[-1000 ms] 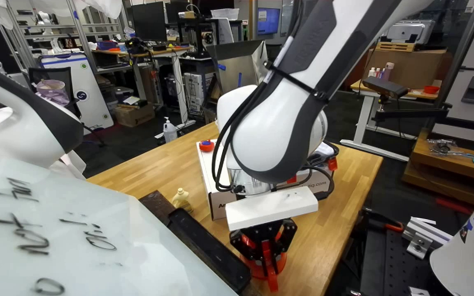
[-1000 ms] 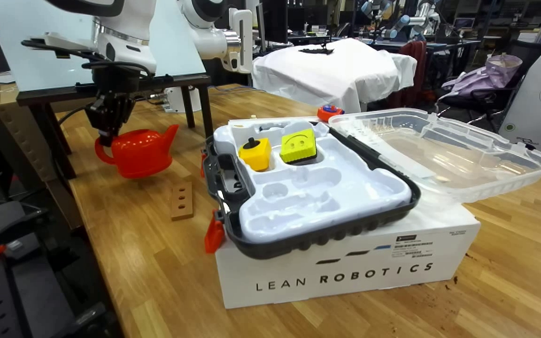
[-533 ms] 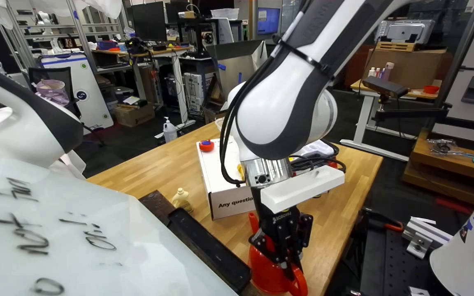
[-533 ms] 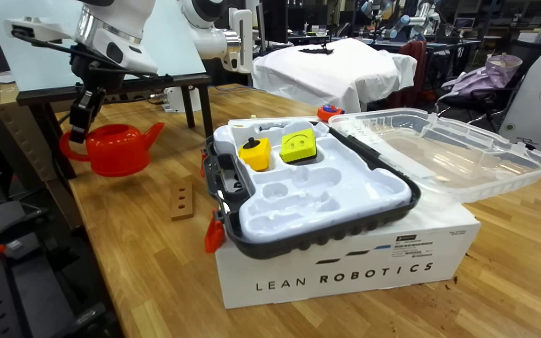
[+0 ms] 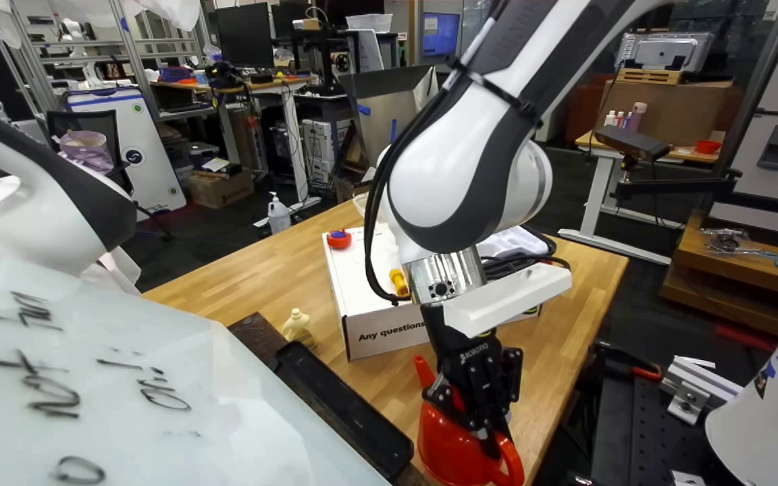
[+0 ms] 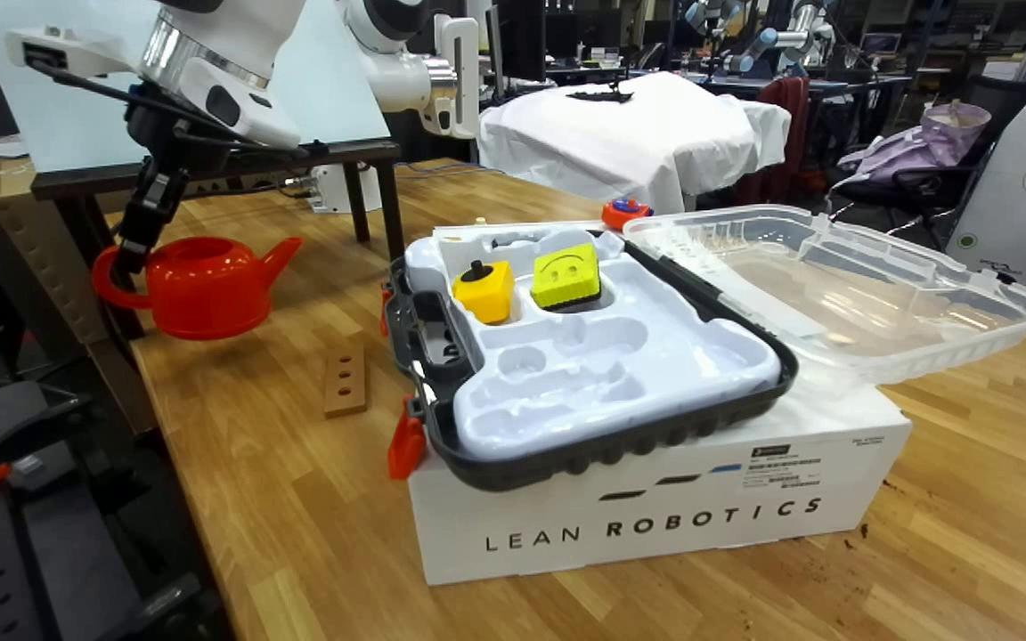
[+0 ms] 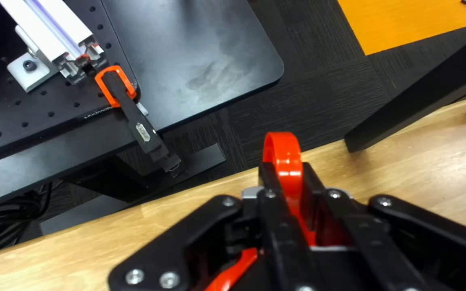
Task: Change the position of the toy kettle slightly anti-clockwise
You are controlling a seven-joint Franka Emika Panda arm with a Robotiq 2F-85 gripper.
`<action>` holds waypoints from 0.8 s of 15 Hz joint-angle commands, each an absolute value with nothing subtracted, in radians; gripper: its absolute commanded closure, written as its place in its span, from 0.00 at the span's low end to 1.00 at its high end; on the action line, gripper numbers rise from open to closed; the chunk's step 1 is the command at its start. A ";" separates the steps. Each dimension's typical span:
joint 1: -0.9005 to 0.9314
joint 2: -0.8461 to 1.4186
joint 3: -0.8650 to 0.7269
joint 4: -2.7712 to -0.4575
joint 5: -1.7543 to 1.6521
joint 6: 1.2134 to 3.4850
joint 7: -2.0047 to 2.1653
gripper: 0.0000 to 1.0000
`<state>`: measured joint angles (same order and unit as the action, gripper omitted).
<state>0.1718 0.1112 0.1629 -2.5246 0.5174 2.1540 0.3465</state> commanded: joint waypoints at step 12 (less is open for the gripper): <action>0.173 0.145 0.171 -2.482 0.409 2.028 0.211 0.96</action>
<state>0.1789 0.1199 0.1682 -2.5200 0.4656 2.1165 0.2943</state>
